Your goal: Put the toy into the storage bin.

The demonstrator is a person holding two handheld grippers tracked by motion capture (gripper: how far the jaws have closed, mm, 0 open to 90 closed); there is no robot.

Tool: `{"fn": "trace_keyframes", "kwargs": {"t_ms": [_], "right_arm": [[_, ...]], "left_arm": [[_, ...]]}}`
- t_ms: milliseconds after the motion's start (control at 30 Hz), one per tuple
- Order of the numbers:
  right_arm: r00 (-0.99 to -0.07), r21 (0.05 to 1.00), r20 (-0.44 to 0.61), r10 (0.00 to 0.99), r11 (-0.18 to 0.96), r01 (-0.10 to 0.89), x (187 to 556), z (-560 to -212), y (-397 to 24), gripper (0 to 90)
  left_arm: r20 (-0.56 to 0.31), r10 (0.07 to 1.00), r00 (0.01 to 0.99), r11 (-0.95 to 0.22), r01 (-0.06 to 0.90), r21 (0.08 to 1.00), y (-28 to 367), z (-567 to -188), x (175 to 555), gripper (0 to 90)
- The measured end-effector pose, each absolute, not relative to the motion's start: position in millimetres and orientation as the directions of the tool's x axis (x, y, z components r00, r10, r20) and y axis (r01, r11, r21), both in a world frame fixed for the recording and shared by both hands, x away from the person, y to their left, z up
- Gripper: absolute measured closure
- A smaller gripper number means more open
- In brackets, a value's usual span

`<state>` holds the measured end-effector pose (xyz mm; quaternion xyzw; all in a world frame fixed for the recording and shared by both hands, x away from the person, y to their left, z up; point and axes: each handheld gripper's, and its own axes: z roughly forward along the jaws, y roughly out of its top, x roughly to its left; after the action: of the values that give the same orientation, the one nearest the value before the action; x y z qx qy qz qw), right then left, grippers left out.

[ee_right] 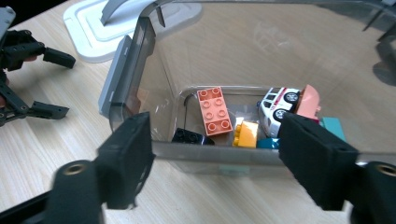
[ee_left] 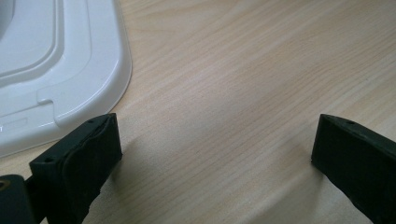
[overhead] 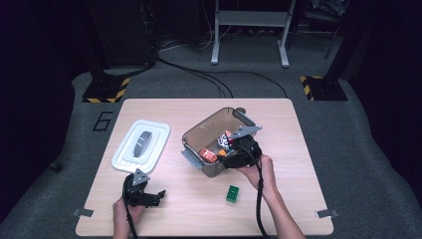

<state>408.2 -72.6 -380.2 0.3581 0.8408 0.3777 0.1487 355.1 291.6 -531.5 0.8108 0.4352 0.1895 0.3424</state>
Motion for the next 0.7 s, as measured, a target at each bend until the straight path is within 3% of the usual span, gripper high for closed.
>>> {"fn": "trace_keyframes", "kwargs": {"t_ms": [333, 700], "right_arm": [[-0.674, 0.736, 0.03, 0.738, 0.44, 0.514, 378.2, -406.4, -100.1, 13.4], [-0.623, 0.671, 0.05, 0.78, 0.436, 0.599, 362.1, -463.7, -92.1, 14.5]], "left_arm": [[0.01, 0.834, 0.551, -0.389, 0.575, 0.72, 291.7, -531.5, 355.2, 1.5], [0.009, 0.836, 0.549, -0.386, 0.576, 0.72, 291.5, -531.5, 355.1, 1.5]]}}
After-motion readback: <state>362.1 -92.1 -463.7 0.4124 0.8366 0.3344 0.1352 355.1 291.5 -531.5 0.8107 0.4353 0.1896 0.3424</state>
